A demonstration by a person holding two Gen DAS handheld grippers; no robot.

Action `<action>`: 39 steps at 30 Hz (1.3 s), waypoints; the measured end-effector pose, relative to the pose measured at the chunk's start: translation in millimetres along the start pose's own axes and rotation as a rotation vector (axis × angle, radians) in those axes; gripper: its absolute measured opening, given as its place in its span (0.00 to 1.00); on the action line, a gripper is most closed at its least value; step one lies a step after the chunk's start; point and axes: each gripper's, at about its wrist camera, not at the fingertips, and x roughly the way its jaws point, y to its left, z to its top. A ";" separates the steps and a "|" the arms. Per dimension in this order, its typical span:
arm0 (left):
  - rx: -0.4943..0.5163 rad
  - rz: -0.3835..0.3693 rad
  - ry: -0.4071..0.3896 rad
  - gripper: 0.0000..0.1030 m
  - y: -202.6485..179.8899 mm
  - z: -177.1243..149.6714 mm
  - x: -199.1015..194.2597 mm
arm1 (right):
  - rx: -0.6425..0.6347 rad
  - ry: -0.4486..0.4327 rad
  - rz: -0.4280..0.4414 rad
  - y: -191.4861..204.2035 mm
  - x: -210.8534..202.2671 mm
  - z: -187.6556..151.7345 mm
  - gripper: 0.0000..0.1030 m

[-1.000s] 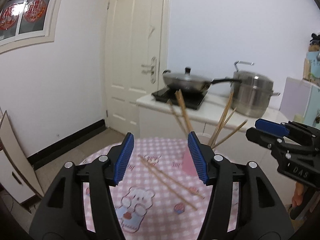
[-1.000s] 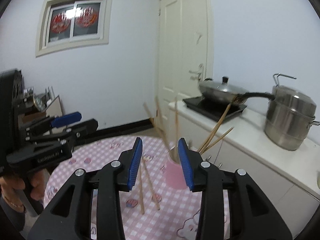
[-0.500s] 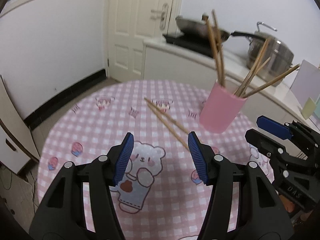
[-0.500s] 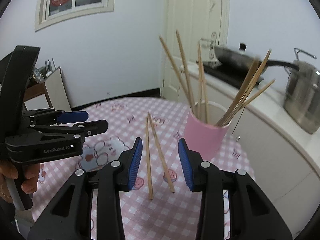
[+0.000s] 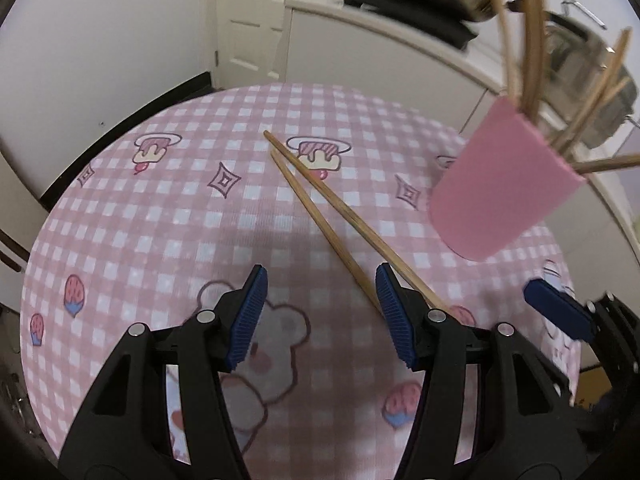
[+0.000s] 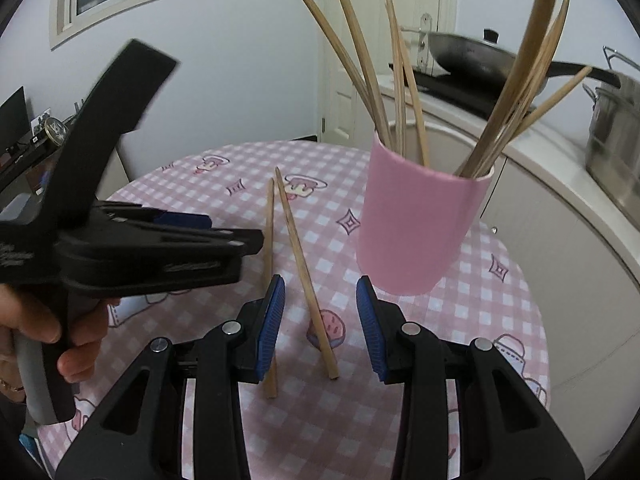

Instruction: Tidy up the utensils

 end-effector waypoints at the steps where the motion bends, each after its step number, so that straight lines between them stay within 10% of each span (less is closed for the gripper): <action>1: -0.007 0.007 0.011 0.55 0.3 1.7 4.4 | 0.002 0.003 0.001 -1.4 1.7 -0.7 0.34; 7: -0.005 0.054 0.023 0.49 -1.7 9.3 18.6 | 0.010 0.015 0.014 -4.6 8.5 -2.5 0.34; 14: 0.073 0.104 0.027 0.10 -6.7 10.8 16.0 | 0.003 0.020 0.025 0.8 15.8 1.6 0.34; 23: -0.082 -0.107 -0.007 0.10 35.0 12.8 -8.9 | -0.011 0.021 0.041 10.7 22.3 6.0 0.34; 28: -0.074 -0.078 0.008 0.15 19.0 24.2 -3.8 | -0.003 0.019 0.041 7.5 20.9 7.3 0.34; 31: -0.088 -0.060 0.025 0.44 12.0 26.8 7.6 | 0.002 0.022 0.041 4.2 19.9 6.5 0.34; 39: -0.042 0.044 0.053 0.42 -9.1 27.1 34.1 | 0.019 0.024 0.050 -2.9 18.6 3.5 0.34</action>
